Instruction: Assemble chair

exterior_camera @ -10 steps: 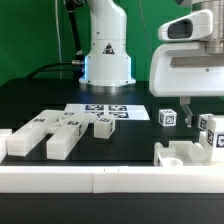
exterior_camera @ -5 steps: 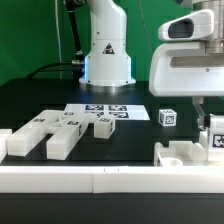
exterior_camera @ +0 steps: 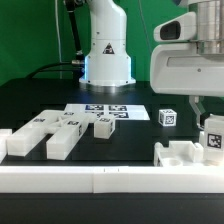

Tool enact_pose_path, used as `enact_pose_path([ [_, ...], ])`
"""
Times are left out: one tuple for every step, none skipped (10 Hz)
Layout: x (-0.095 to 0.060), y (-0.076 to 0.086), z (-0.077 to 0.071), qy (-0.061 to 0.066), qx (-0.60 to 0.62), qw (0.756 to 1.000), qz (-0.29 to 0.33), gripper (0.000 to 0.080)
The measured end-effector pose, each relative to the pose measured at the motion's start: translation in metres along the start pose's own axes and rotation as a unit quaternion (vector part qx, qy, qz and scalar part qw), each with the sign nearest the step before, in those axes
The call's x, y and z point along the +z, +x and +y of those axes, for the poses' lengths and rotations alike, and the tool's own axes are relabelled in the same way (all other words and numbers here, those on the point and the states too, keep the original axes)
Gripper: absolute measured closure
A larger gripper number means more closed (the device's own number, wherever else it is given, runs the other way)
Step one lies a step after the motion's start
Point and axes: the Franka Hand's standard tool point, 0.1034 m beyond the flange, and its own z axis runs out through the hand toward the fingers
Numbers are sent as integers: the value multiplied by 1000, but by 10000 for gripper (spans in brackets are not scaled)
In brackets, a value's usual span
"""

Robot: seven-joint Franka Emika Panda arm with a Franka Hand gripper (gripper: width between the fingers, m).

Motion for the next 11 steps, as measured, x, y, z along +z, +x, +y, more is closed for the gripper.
enact_pose_path([
  [0,-1,0,2,60,998,3,510],
  [0,-3,0,2,118,993,3,509],
  [1,-5,-1,1,161,987,4,509],
  [1,-6,-2,1,219,976,3,509],
  [1,-7,-3,3,281,960,1,509],
  [1,-7,-3,4,329,944,0,509],
  [1,-8,-4,4,363,932,0,509],
  [1,-8,-5,5,387,922,0,509],
  [1,-9,-6,5,410,912,0,509],
  [1,-9,-5,5,411,912,0,509],
  [1,-9,-5,5,402,916,0,396],
])
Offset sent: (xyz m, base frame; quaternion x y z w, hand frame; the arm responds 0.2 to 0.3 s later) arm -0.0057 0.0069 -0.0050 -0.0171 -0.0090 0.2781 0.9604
